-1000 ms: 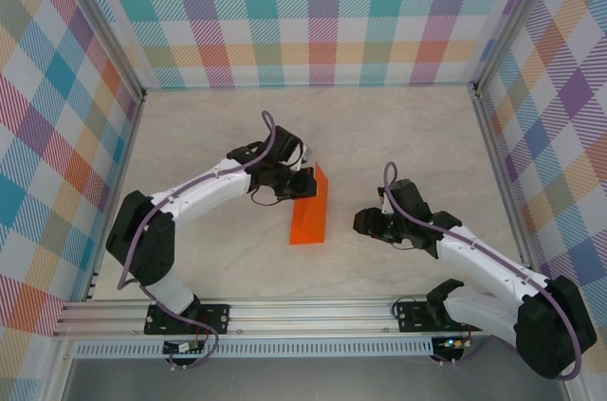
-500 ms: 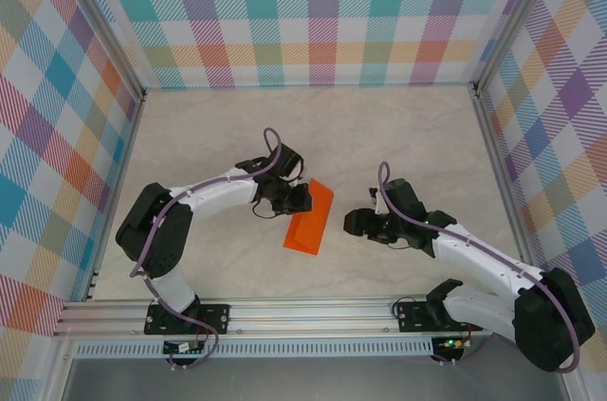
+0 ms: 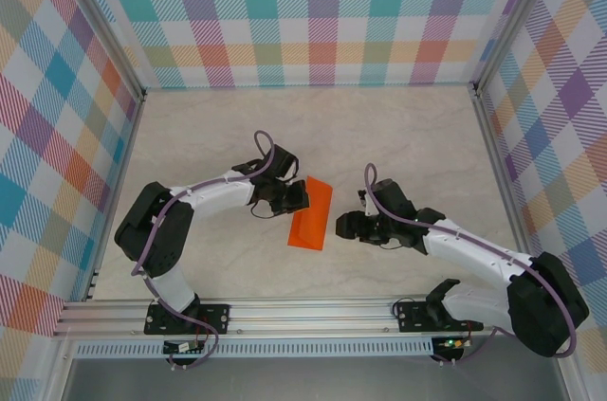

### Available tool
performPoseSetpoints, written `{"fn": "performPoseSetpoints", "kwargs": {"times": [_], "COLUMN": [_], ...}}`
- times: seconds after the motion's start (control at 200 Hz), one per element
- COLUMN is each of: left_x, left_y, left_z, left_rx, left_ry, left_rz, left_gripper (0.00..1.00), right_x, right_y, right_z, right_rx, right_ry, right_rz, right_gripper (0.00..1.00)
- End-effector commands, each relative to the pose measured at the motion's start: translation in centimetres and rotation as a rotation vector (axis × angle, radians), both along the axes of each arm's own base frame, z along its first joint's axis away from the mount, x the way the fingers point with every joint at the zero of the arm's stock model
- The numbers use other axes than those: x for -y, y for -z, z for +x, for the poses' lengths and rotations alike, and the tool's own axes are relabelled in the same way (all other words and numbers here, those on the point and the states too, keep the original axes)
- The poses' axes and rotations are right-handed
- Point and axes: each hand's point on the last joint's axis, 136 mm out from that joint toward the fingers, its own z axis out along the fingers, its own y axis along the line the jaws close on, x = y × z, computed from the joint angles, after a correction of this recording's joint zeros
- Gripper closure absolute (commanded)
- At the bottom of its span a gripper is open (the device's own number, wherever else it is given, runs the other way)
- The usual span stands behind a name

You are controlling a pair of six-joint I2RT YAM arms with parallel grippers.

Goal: Fold a paper plane with a square sheet of paper (pick it up from the middle)
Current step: Rotate the paper at the center of the table.

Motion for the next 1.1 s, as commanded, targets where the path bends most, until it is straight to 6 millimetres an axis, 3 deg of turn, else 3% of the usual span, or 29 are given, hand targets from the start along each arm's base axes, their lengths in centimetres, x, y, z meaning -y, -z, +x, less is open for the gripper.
{"fn": "performPoseSetpoints", "kwargs": {"times": [0.0, 0.14, 0.435, 0.605, 0.795, 1.095], "left_x": [-0.6, -0.6, -0.3, -0.3, -0.2, 0.0], "left_y": [0.0, -0.2, -0.8, -1.1, -1.0, -1.0], "left_z": [0.3, 0.3, 0.3, 0.2, 0.2, 0.2], "left_rx": [0.005, 0.009, 0.001, 0.003, 0.001, -0.005], "left_ry": [-0.036, -0.034, -0.032, -0.032, -0.032, -0.025], "left_rz": [-0.004, -0.007, -0.032, -0.039, -0.040, -0.046], "left_gripper": [1.00, 0.96, 1.00, 1.00, 1.00, 1.00], "right_x": [-1.4, -3.4, -8.9, -9.6, -11.3, -11.7], "right_y": [-1.6, -2.0, -1.5, -0.8, -0.6, 0.8], "right_z": [0.8, 0.5, -0.9, -0.9, -1.1, -0.6], "right_rx": [0.065, 0.137, 0.319, 0.407, 0.464, 0.476], "right_ry": [-0.029, -0.082, -0.167, -0.161, -0.199, -0.183], "right_rz": [0.001, -0.067, -0.185, -0.314, -0.329, -0.431], "right_gripper": [0.41, 0.42, 0.43, 0.43, 0.42, 0.46]}}
